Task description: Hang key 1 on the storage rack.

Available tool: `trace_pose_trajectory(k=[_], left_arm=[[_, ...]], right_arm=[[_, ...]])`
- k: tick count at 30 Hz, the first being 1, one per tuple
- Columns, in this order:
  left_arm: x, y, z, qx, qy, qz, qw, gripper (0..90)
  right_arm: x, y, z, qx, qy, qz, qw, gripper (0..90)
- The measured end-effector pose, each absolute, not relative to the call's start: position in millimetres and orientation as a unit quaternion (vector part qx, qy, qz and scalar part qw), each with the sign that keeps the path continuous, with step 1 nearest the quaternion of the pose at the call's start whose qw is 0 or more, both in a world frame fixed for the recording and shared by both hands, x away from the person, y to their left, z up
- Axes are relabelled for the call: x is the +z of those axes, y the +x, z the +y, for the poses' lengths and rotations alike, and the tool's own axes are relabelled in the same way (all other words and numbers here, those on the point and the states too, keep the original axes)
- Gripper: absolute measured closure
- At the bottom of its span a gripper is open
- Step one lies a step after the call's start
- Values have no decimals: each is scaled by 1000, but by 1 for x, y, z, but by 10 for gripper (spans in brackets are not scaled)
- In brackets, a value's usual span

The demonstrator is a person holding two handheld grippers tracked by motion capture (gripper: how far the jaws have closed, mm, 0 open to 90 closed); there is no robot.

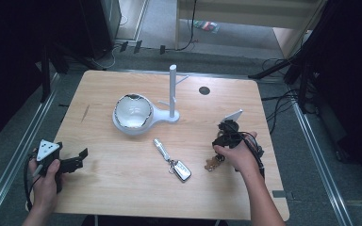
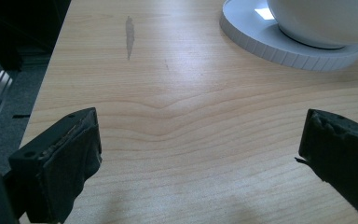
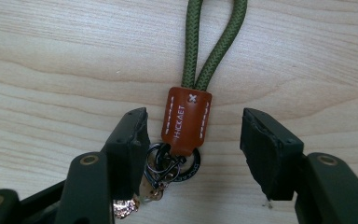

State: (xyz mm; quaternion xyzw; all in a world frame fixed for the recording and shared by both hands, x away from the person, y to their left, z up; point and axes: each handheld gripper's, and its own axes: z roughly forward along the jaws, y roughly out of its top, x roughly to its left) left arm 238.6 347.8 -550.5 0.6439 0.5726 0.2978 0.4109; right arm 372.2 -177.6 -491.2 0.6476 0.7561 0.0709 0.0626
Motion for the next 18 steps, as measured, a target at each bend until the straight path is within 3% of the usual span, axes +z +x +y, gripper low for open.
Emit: trace_pose_trajectory(k=[18], left_arm=[[-550,239,348,296,644,573,411,0]], right_arm=[[-499,381,-172,43,666,744,37,538]])
